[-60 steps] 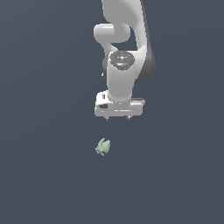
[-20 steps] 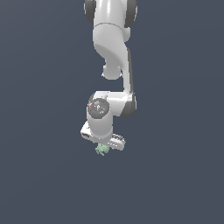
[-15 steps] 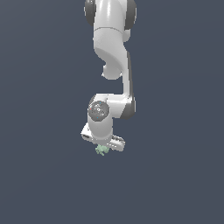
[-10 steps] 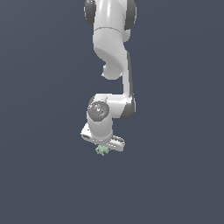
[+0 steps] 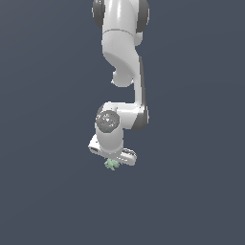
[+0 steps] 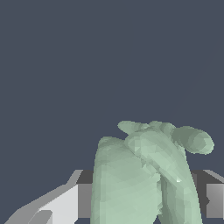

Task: Pick up the object and move it to a goal position.

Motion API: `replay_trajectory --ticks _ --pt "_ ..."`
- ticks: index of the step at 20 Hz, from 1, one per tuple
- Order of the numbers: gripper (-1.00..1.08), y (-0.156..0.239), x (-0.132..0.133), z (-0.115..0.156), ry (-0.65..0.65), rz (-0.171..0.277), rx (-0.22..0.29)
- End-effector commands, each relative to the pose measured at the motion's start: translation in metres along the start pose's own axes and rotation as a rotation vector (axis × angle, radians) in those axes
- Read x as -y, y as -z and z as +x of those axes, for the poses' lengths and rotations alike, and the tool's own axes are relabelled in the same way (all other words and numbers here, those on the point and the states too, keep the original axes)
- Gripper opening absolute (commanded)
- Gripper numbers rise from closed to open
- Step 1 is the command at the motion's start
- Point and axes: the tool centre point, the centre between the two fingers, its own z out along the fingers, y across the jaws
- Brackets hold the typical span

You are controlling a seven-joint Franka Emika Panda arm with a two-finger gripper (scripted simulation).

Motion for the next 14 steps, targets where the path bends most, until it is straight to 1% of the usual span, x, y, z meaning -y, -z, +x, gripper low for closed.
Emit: replay_trajectory --ticks 1,7,14 --pt "-1.00 0.005 0.001 0.001 0.000 0.000 -0.001" --pt "-1.00 0.036 0.004 0.005 0.000 0.000 -0.001" --pt "-1.00 0.098 0.009 0.013 0.000 0.000 -0.001"
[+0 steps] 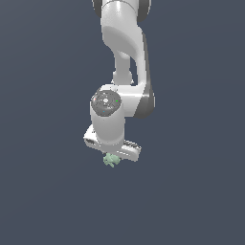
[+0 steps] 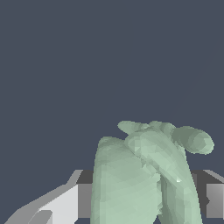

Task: Pick up the object and move it to a goal position.

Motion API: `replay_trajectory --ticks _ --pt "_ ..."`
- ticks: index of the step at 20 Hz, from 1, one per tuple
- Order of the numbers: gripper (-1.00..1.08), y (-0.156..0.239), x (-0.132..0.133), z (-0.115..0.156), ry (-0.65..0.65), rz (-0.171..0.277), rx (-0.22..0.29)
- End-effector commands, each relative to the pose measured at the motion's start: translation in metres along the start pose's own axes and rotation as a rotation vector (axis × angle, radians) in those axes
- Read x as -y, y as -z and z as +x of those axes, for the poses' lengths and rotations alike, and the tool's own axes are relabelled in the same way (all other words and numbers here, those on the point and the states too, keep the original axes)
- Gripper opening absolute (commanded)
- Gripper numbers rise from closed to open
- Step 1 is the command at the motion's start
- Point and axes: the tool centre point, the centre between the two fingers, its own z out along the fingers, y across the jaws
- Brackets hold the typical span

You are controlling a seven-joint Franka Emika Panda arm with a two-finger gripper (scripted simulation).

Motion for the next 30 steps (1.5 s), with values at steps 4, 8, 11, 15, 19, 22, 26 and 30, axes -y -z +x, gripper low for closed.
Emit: replay_trajectory --ticks 4,8,11,15,19,22,26,30 --pt "-1.00 0.057 0.005 0.008 0.000 0.000 -0.001" --pt "-1.00 0.099 0.009 0.014 0.000 0.000 -0.001" --pt "-1.00 0.129 0.012 0.019 0.000 0.000 -0.001" --pt "-1.00 0.164 0.016 0.025 0.000 0.000 -0.001" --pt "-1.00 0.191 0.019 0.030 0.000 0.000 -0.001" --pt "-1.00 0.208 0.021 0.033 0.000 0.000 -0.001" --pt "-1.00 0.226 0.023 0.036 0.000 0.000 -0.001" --pt "-1.00 0.238 0.025 0.039 0.000 0.000 -0.001"
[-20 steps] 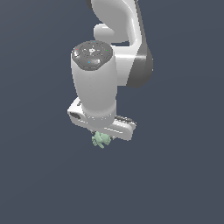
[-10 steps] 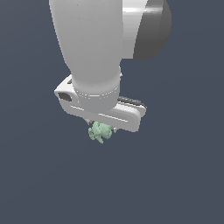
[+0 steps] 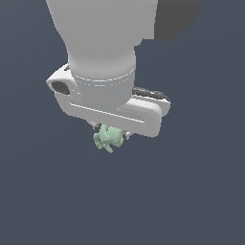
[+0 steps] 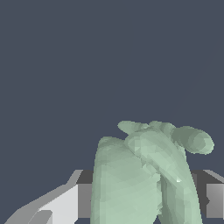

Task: Pick up the object and move it to a goal position.

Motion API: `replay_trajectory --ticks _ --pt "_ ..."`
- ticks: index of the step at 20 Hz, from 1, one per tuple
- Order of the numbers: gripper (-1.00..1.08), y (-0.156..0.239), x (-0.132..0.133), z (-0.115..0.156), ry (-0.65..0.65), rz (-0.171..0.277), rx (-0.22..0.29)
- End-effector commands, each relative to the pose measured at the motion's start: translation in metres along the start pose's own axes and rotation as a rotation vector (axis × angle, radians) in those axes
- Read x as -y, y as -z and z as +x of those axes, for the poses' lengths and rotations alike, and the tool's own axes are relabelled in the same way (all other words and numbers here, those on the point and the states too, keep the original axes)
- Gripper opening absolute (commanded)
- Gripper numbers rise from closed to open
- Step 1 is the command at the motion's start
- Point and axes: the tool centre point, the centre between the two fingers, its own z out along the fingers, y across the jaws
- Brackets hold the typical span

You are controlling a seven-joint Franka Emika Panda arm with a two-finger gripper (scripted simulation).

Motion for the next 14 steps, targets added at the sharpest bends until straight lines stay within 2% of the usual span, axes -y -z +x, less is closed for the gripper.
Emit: replay_trajectory --ticks 1,14 --pt "-1.00 0.007 0.001 0.001 0.000 0.000 0.001" --pt "-1.00 0.019 0.002 0.005 0.000 0.000 0.001"
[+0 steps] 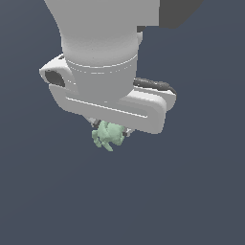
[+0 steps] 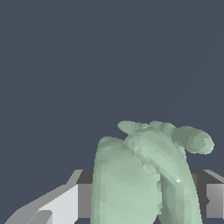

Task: Pick up the object and move it to a goal position.

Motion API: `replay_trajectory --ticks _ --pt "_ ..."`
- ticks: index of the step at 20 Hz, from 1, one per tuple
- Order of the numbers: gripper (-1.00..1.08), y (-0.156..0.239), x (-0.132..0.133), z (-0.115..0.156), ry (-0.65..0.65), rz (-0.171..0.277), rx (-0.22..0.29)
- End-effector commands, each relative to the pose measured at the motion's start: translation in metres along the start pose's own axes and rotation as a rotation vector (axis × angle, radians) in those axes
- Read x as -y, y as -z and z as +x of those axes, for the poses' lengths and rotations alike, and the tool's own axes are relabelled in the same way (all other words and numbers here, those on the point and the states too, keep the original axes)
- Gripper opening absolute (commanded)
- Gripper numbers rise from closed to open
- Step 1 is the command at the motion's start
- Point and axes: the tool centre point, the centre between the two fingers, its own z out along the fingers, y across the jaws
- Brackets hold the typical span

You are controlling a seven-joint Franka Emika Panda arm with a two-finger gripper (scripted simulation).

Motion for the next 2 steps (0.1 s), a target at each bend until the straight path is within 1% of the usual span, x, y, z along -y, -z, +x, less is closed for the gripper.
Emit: replay_trajectory --ticks 1,2 --pt "-1.00 0.0009 0.0001 0.0002 0.000 0.000 0.000" --pt "-1.00 0.0009 0.0001 0.0002 0.000 0.000 0.000"
